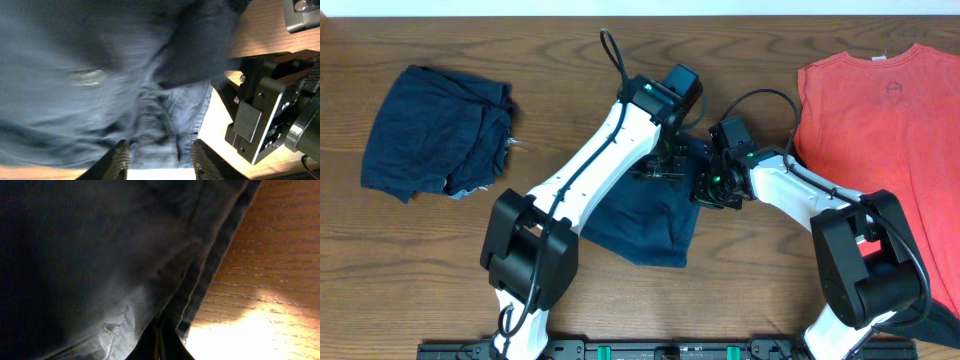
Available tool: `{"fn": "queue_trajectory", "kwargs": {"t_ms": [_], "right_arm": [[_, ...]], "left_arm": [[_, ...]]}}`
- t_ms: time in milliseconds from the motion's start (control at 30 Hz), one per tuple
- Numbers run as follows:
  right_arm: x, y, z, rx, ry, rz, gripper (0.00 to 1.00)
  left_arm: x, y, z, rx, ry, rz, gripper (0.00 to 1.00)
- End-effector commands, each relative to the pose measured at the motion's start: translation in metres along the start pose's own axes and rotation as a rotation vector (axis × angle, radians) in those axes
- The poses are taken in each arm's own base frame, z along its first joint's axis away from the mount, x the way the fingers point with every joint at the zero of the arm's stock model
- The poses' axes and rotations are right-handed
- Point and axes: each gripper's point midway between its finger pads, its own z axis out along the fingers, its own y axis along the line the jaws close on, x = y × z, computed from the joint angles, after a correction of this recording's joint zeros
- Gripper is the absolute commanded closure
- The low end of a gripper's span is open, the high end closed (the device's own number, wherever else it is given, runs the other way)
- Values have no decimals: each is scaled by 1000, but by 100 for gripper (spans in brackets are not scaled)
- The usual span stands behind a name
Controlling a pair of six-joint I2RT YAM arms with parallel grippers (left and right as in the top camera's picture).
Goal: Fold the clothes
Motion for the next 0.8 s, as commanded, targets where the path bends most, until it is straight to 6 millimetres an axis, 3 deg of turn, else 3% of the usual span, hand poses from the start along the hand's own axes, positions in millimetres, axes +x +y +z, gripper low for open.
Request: {"fn": "queue_trajectory", "kwargs": {"t_ms": [0, 67, 133, 233, 467, 567, 667, 767], "right_arm": [[8, -20, 12, 81, 26, 31, 99], [8, -21, 11, 82, 26, 32, 96], [6, -23, 9, 81, 22, 10, 83], [-2, -20, -3, 55, -5, -49, 76], [-18, 15, -69, -83, -150, -285, 58], [-21, 26, -86, -105, -202, -311, 50], [-23, 29, -86, -103, -219, -324, 46], [-25, 23, -72, -63, -207, -305, 44]], "left_arm": [[3, 1, 2, -5, 12, -30, 54], [3, 4, 1, -7, 16, -22, 53], [4, 10, -2, -12, 23, -2, 53], [5, 26, -13, -20, 31, 13, 53], [0, 83, -33, -78, 38, -15, 47], [-5, 100, -34, -76, 38, -55, 46], [-9, 109, -35, -68, 31, -63, 46], [-10, 109, -35, -56, 31, -27, 45]]}}
